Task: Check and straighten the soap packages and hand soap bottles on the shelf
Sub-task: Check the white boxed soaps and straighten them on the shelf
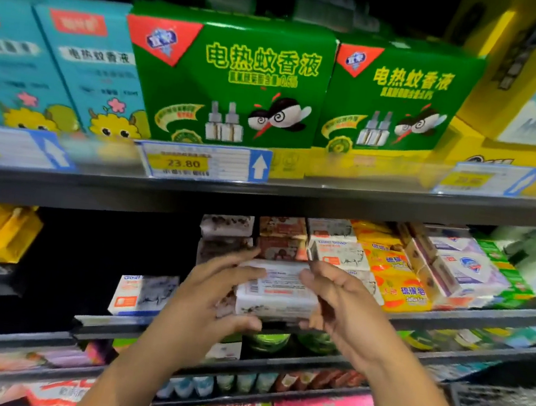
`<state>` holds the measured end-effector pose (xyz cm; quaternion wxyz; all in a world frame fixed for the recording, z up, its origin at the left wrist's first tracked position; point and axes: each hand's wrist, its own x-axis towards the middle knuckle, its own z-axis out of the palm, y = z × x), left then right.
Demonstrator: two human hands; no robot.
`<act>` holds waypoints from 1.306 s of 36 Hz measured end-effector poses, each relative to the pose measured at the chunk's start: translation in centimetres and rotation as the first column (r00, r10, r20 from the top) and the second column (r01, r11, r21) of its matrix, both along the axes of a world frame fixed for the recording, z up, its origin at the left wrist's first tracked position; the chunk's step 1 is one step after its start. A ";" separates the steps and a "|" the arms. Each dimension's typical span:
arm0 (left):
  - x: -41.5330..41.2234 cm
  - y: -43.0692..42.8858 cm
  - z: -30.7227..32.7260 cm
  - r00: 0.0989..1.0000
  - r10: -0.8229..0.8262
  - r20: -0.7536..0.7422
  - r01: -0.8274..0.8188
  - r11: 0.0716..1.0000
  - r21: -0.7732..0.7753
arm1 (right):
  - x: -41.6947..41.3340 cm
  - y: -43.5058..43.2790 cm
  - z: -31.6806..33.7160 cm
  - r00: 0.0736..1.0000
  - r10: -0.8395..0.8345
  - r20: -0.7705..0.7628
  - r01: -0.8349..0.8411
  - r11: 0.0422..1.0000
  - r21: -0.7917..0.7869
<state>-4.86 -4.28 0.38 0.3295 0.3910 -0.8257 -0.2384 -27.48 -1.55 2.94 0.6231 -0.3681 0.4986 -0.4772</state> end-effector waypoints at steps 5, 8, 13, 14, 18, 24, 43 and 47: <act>0.3 0.0 0.2 0.972 0.152 -0.182 -0.126 0.981 0.144 | 1.1 0.1 0.7 0.988 0.062 -0.142 -0.061 0.998 0.014; 0.3 0.2 0.5 0.896 0.216 -0.388 -0.097 0.948 0.305 | 1.6 -0.1 0.9 0.974 0.078 -0.211 -0.090 0.995 -0.047; -0.5 0.4 1.2 0.780 0.346 -0.522 -0.082 0.883 0.463 | 2.0 -0.7 0.9 0.942 0.123 -0.311 -0.177 0.973 -0.151; -0.5 0.3 1.2 0.776 0.372 -0.509 -0.095 0.867 0.489 | 2.2 -0.8 1.1 0.941 0.108 -0.320 -0.165 0.974 -0.156; 0.5 0.2 0.7 0.795 0.267 -0.544 0.094 0.832 0.546 | 2.8 -1.6 0.8 0.965 0.072 -0.250 -0.103 0.989 -0.110; 2.9 0.1 0.9 0.979 0.113 -0.172 -0.058 0.954 0.295 | 2.9 -2.5 1.2 0.998 0.065 0.008 -0.065 0.998 0.016; 0.6 1.4 1.2 0.733 0.320 -0.599 -0.091 0.920 0.381 | 2.0 -2.4 1.3 0.859 0.332 -0.390 -0.405 0.907 -0.120; -0.4 1.5 2.0 0.742 0.307 -0.596 -0.094 0.928 0.361 | 2.7 -1.9 0.6 0.734 0.292 -0.613 -0.451 0.885 -0.117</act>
